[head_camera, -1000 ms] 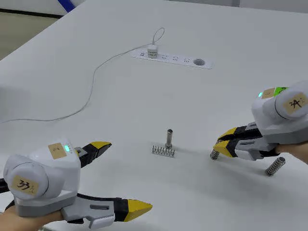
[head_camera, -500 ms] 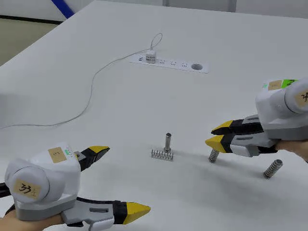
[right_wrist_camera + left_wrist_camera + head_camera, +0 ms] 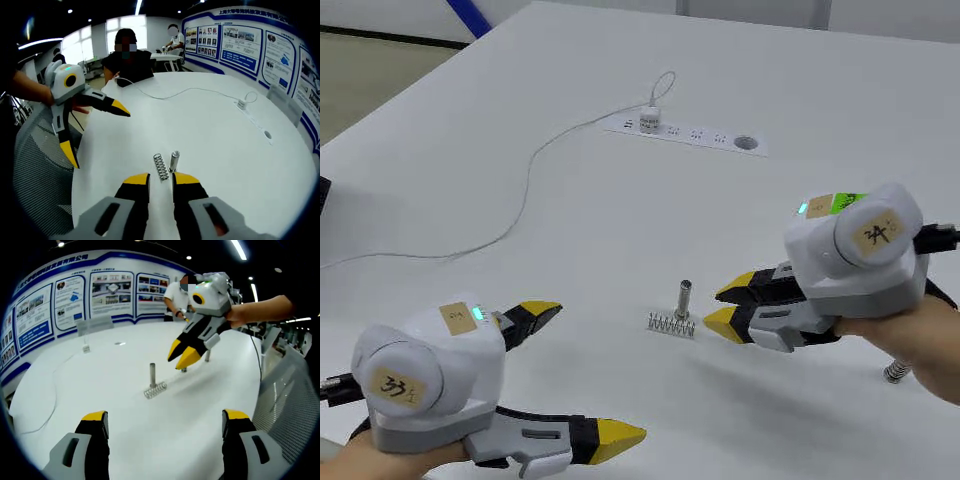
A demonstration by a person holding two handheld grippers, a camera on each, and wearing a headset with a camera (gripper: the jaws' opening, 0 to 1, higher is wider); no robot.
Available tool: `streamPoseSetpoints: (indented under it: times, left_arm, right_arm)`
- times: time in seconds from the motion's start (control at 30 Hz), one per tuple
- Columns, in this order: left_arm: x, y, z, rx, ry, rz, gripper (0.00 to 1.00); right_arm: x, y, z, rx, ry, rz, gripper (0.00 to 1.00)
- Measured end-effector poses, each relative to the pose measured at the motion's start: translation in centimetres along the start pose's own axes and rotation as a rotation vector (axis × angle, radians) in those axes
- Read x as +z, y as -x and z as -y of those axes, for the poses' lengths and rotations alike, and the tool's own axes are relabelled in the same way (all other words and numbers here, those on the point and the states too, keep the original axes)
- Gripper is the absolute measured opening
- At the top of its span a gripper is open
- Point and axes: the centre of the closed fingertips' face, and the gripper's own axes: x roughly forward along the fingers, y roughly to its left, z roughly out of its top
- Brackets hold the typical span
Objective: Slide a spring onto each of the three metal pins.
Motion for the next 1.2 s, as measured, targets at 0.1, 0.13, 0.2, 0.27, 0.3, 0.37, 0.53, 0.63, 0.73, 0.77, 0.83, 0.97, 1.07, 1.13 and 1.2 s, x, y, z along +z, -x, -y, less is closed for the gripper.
streamPoseSetpoints:
  times: [0.1,0.13,0.2,0.27,0.3,0.37,0.53,0.63,0.73,0.77,0.83,0.97,1.07,1.13,1.2]
  left_arm:
    - [0.0,0.0,0.2,-0.006,-0.007,-0.003,0.96]
    - [0.0,0.0,0.2,-0.008,-0.007,-0.004,0.96]
    - [-0.1,-0.1,0.3,-0.011,-0.013,-0.009,0.96]
    - [-0.1,-0.1,0.4,-0.015,-0.015,-0.01,0.96]
    - [-0.1,-0.1,0.4,-0.015,-0.014,-0.008,0.96]
    - [-0.1,-0.1,0.4,-0.015,-0.014,-0.007,0.96]
    - [0.0,0.0,0.2,-0.009,-0.004,-0.002,0.96]
    - [-0.2,-0.1,0.2,-0.009,-0.002,-0.009,0.96]
    - [0.0,0.0,0.2,-0.01,0.0,-0.001,0.96]
    - [0.0,0.0,0.2,-0.009,0.0,0.0,0.96]
    - [0.0,0.0,0.2,-0.008,0.003,0.0,0.96]
    - [-0.1,0.0,0.1,-0.005,0.005,-0.004,0.96]
    - [-0.1,0.0,0.1,-0.005,0.005,-0.007,0.95]
    - [-0.1,0.0,0.1,-0.006,0.005,-0.008,0.95]
    - [-0.1,0.0,0.1,-0.007,0.005,-0.006,0.95]
  right_arm:
    - [-0.4,-1.2,0.0,0.003,-0.018,-0.024,0.19]
    - [-0.5,-1.4,0.0,0.0,-0.022,-0.029,0.19]
    - [-0.7,-2.0,0.3,-0.011,-0.026,-0.046,0.19]
    - [-0.8,-2.5,0.4,-0.016,-0.032,-0.057,0.19]
    - [-0.9,-2.7,0.4,-0.012,-0.035,-0.062,0.19]
    - [-1.3,-3.1,0.5,-0.013,-0.044,-0.079,0.19]
    - [-2.0,-3.7,0.8,-0.01,-0.059,-0.098,0.19]
    - [-2.3,-4.0,0.9,-0.006,-0.062,-0.108,0.19]
    - [-2.2,-4.2,0.7,0.004,-0.063,-0.102,0.19]
    - [-2.2,-4.3,0.7,0.009,-0.061,-0.1,0.19]
    - [-2.3,-4.5,0.6,0.015,-0.068,-0.102,0.19]
    - [-2.5,-4.8,0.4,0.025,-0.063,-0.112,0.18]
    - [-2.7,-4.9,0.3,0.028,-0.052,-0.122,0.17]
    - [-2.7,-4.9,0.2,0.029,-0.049,-0.122,0.16]
    - [-2.7,-4.9,0.2,0.032,-0.042,-0.119,0.14]
